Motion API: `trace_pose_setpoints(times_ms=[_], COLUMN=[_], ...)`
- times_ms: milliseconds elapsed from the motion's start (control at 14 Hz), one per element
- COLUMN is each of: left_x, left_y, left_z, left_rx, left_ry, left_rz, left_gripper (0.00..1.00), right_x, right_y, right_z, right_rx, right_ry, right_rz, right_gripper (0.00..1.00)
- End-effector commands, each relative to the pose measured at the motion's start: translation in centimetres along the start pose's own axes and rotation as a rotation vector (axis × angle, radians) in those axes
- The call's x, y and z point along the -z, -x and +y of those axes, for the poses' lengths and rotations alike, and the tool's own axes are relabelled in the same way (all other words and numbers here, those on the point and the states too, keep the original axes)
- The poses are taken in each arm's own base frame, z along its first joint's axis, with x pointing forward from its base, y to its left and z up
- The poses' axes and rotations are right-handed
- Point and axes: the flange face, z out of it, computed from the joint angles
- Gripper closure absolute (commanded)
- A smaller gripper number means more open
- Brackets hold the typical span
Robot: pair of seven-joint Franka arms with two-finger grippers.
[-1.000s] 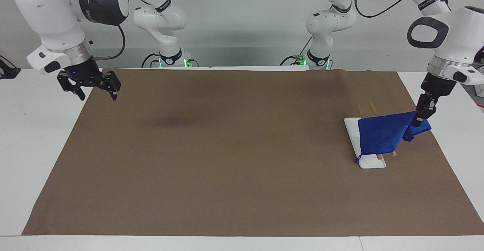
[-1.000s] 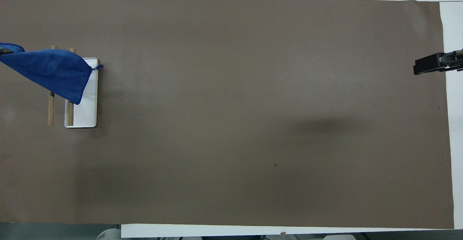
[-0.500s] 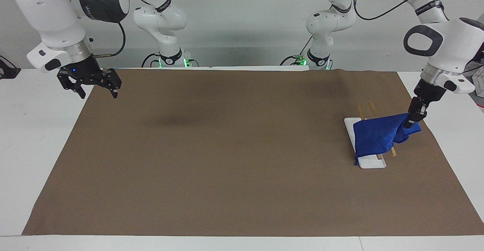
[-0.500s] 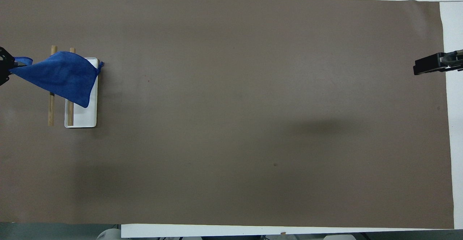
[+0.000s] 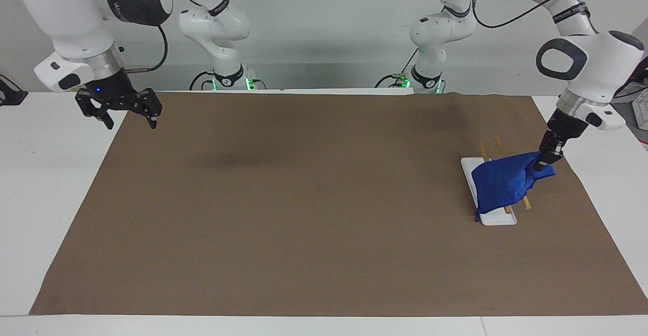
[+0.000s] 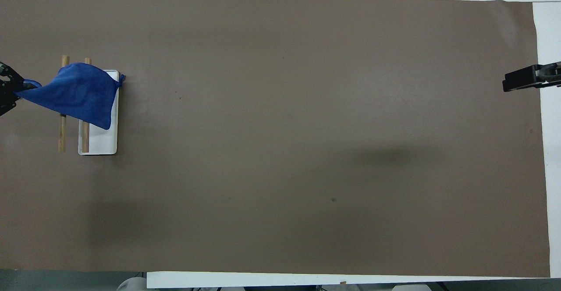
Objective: Right arm passes towel to left arm to hang
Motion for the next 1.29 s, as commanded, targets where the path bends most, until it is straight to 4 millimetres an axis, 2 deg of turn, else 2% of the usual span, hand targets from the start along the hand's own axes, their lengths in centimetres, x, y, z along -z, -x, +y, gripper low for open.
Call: trace_pose_setpoints(times_ms=[0, 71, 357, 571, 786, 857, 1071, 1214], left_x=[0.8, 1.0, 1.7, 4.5, 9.0, 10.0, 14.0, 15.0], left_y=[-0.5, -0.6, -1.2, -2.0, -1.3, -0.5, 3.7, 6.7], left_z=[-1.7, -1.5, -0.8, 1.0, 3.2, 3.9, 6.8, 8.5], left_rx=[0.029, 0.031, -0.033, -0.067, -0.158, -0.253, -0.535, -0.650], left_ry=[-0.006, -0.005, -0.052, -0.088, -0.166, -0.210, -0.297, -0.349], left_rz=[-0.007, -0.005, 0.032, 0.016, -0.029, -0.052, -0.197, -0.297], left_gripper=[0.39, 0.00, 0.00, 0.00, 0.00, 0.00, 0.00, 0.00], right_x=[0.0, 0.0, -0.2, -0.4, -0.4, -0.5, -0.6, -0.6], right_y=[0.5, 0.5, 0.7, 1.0, 1.1, 1.1, 1.4, 1.3], right_z=[-0.1, 0.0, -0.1, 0.3, 0.7, 0.6, 0.7, 0.5], right_rx=[0.014, 0.013, 0.015, 0.006, 0.001, 0.003, 0.001, 0.006], right_ry=[-0.006, -0.006, -0.007, -0.007, -0.007, -0.008, -0.011, -0.011], right_rz=[-0.012, -0.012, -0.017, -0.022, -0.022, -0.025, -0.045, -0.045], right_gripper=[0.00, 0.00, 0.00, 0.00, 0.00, 0.00, 0.00, 0.00])
